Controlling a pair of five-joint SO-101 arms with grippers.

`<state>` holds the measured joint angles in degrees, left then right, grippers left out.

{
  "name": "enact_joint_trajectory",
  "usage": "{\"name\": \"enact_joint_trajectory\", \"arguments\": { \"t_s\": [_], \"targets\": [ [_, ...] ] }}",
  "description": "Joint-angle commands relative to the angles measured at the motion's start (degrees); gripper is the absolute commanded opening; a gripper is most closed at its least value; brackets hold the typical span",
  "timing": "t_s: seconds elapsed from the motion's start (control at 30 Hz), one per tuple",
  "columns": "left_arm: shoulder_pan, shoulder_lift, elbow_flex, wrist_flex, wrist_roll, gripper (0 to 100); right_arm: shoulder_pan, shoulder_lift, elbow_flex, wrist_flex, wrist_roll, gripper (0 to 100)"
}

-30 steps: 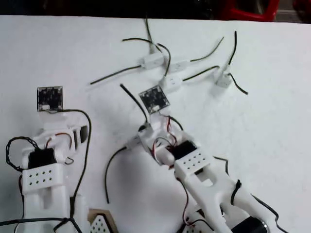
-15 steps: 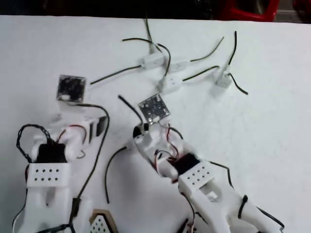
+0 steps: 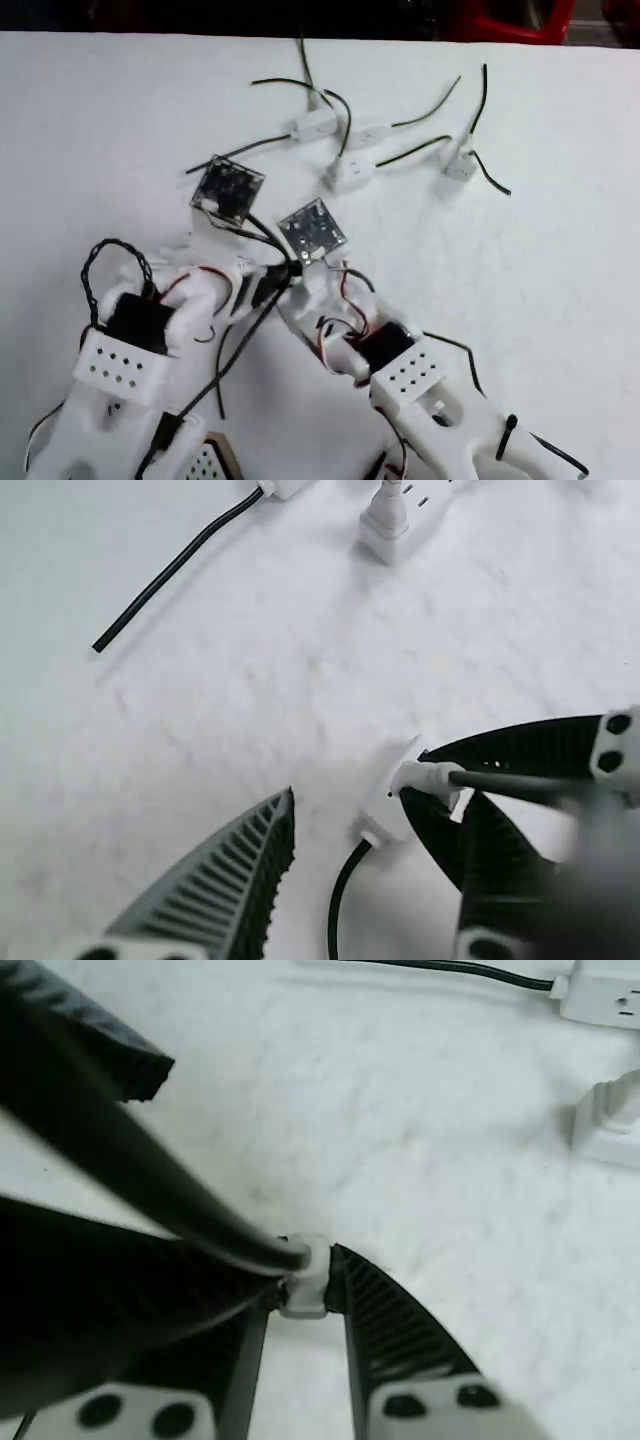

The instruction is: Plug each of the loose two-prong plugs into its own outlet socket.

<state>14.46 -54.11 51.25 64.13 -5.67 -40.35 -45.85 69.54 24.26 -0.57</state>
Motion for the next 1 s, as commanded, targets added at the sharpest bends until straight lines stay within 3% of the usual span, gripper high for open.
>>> {"name": "enact_joint_trajectory", "arguments": {
  "t_s": [0.0, 0.3, 0.5, 0.73, 0.97],
  "targets": [
    [1.27, -1.27, -2.90, 0.18, 0.62, 27, -0.40, -1.98, -0.53, 0.22, 0.44, 1.6],
    [-11.12, -1.01, -2.90, -3.69, 0.70, 27, -0.66, -5.85, -0.79, 2.68, 0.44, 1.6],
    [-7.52, -1.27, -3.16, -3.16, 0.62, 27, -5.41, -9.10, -0.79, 5.85, 0.26, 1.6],
    [1.63, -1.36, -3.25, 1.14, 0.62, 27, -4.53, -9.19, -0.88, 5.93, 0.44, 1.6],
    [-5.58, -1.36, -3.43, 1.49, 0.53, 27, -0.48, -9.10, -1.93, 10.33, 0.53, 1.6]
  ]
}}
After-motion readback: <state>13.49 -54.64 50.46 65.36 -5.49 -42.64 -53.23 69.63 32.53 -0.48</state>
